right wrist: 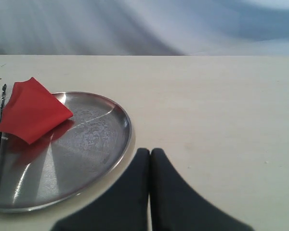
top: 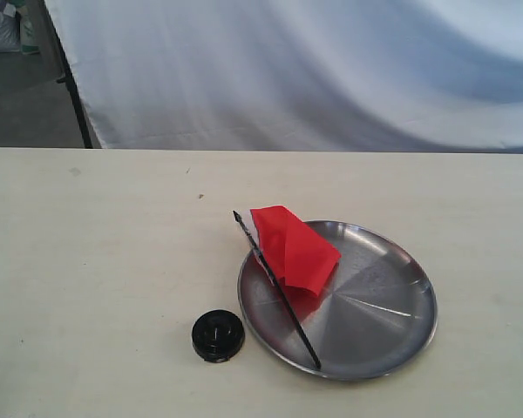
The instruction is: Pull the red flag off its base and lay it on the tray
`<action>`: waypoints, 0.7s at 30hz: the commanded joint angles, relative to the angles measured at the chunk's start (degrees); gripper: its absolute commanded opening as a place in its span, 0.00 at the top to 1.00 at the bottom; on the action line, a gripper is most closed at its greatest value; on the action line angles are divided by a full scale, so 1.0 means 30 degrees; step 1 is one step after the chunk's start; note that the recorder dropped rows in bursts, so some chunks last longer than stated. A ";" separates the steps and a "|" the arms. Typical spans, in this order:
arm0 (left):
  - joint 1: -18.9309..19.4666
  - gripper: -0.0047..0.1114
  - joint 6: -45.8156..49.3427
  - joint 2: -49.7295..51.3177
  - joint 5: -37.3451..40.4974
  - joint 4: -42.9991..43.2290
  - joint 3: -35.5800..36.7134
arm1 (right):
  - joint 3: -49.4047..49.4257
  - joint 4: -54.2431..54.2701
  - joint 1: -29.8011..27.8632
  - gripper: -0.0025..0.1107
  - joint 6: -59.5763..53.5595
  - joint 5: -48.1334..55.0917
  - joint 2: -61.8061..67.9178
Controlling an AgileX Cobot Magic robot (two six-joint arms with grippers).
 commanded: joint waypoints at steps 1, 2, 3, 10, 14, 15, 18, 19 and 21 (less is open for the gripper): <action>0.0017 0.96 -0.0028 -0.0056 -0.0093 -0.0024 0.0060 | 0.0054 0.0084 -0.0117 0.98 0.0004 -0.0026 -0.0123; 0.0017 0.96 -0.0028 -0.0056 -0.0093 -0.0024 0.0060 | 0.0054 0.0084 -0.0117 0.98 0.0004 -0.0026 -0.0123; 0.0017 0.96 -0.0028 -0.0056 -0.0093 -0.0024 0.0060 | 0.0054 0.0084 -0.0117 0.98 0.0004 -0.0026 -0.0123; 0.0017 0.96 -0.0028 -0.0056 -0.0093 -0.0066 0.0060 | 0.0054 0.0084 0.0799 0.98 -0.0002 -0.0026 -0.0123; 0.0017 0.96 -0.0028 -0.0056 -0.0093 -0.0066 0.0060 | 0.0054 0.0084 0.1967 0.98 -0.0002 -0.0026 -0.0123; 0.0017 0.96 -0.0028 -0.0056 -0.0093 -0.0066 0.0060 | 0.0054 0.0084 0.1988 0.98 -0.0002 -0.0026 -0.0123; 0.0017 0.96 -0.0028 -0.0056 -0.0093 -0.0066 0.0060 | 0.0054 0.0084 0.1406 0.98 -0.0002 -0.0026 -0.0123; 0.0017 0.96 -0.0028 -0.0056 -0.0093 -0.0066 0.0060 | 0.0054 0.0084 0.0930 0.98 -0.0002 -0.0026 -0.0123; 0.0017 0.96 -0.0028 -0.0056 -0.0093 -0.0066 0.0060 | 0.0054 0.0084 0.0197 0.98 -0.0002 -0.0026 -0.0123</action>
